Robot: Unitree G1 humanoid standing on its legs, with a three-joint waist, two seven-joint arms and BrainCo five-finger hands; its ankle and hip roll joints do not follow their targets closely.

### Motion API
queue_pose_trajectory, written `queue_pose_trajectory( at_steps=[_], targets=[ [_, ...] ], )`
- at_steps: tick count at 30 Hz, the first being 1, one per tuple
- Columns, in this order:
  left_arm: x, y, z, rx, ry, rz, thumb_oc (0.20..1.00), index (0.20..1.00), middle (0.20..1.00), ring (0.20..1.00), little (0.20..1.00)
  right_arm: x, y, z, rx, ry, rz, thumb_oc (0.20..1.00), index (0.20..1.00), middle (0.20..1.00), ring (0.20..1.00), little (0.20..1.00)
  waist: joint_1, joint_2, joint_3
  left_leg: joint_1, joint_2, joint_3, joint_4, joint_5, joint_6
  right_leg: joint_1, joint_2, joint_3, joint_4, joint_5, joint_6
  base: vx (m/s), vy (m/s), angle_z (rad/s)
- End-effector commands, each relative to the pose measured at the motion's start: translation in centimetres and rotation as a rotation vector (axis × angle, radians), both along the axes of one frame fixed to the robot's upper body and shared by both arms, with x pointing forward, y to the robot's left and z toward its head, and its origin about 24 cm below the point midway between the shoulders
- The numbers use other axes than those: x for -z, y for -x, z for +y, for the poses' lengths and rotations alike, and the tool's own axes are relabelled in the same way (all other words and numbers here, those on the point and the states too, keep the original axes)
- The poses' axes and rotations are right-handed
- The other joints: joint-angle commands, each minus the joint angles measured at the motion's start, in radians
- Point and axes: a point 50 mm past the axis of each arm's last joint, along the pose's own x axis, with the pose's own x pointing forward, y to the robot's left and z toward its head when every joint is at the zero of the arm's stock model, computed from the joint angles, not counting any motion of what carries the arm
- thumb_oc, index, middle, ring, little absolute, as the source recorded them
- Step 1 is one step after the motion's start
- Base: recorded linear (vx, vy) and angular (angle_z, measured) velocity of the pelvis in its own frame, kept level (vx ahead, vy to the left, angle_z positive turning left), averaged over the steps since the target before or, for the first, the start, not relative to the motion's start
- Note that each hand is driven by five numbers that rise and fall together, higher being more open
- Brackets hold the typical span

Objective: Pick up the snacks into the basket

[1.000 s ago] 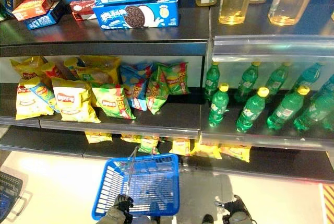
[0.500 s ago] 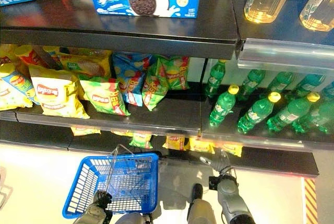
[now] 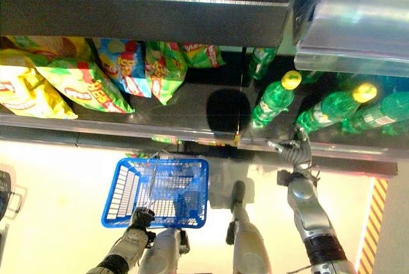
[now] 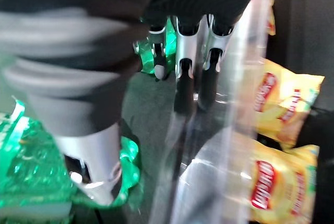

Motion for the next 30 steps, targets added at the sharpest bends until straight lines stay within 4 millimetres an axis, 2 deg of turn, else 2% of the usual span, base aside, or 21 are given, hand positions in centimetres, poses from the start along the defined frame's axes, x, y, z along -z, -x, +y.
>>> queue_pose_trajectory(
  at_steps=[1,6,9,18,24,30],
  targets=[
    [0.8,1.7,1.3,0.025,-0.093,0.068,0.200,0.200,0.200,0.200,0.200,-4.6,-1.6,0.4,-0.010,-0.018,-0.212,1.000,1.000,1.000,1.000,1.000,0.033,-0.057,-0.025,-0.069,-0.002,-0.039,-0.018,0.060,-0.004,0.045,-0.096,0.010,0.069,-0.066,0.118,0.00,0.000,0.00],
    [0.0,0.3,1.4,0.070,-0.144,0.026,0.200,0.200,0.200,0.200,0.200,-6.7,-3.3,-0.3,0.012,-0.015,-0.253,1.000,1.000,1.000,1.000,1.000,0.044,-0.066,0.011,-0.085,-0.013,-0.029,-0.016,0.065,-0.001,0.017,-0.100,0.017,0.075,-0.060,0.118,-0.02,0.009,-0.04],
    [-0.6,-0.5,1.2,0.068,-0.155,-0.012,0.200,0.200,0.200,0.200,0.200,-8.3,-4.3,-0.3,0.017,0.007,-0.281,1.000,1.000,1.000,1.000,1.000,0.053,-0.077,0.045,-0.122,-0.024,-0.030,0.034,0.050,0.009,-0.009,-0.109,0.023,0.105,-0.063,0.114,-0.04,0.002,-0.03],
    [-1.1,-1.4,0.7,0.085,-0.149,-0.050,0.200,0.200,0.200,0.200,0.200,-10.8,-6.5,-0.4,0.028,0.038,-0.290,1.000,1.000,1.000,1.000,1.000,0.069,-0.083,0.083,-0.179,-0.036,-0.029,0.077,0.028,0.022,-0.061,-0.123,0.025,0.159,-0.077,0.110,0.00,0.001,0.00],
    [-1.0,-1.4,0.7,0.066,-0.140,-0.043,0.200,0.200,0.200,0.200,0.200,-10.6,-7.0,0.2,0.020,0.009,-0.278,1.000,1.000,1.000,1.000,1.000,0.076,-0.085,0.087,-0.160,-0.036,-0.034,0.041,0.042,0.019,-0.050,-0.119,0.016,0.143,-0.075,0.111,0.01,0.002,-0.01],
    [-1.2,-1.5,0.7,0.073,-0.148,-0.047,0.200,0.200,0.200,0.200,0.200,-8.8,-6.4,1.7,-0.032,-0.027,-0.256,1.000,1.000,1.000,1.000,1.000,0.077,-0.081,0.087,-0.134,-0.037,-0.044,0.012,0.049,0.018,-0.037,-0.117,0.012,0.137,-0.079,0.110,0.00,-0.002,0.03]
  ],
)
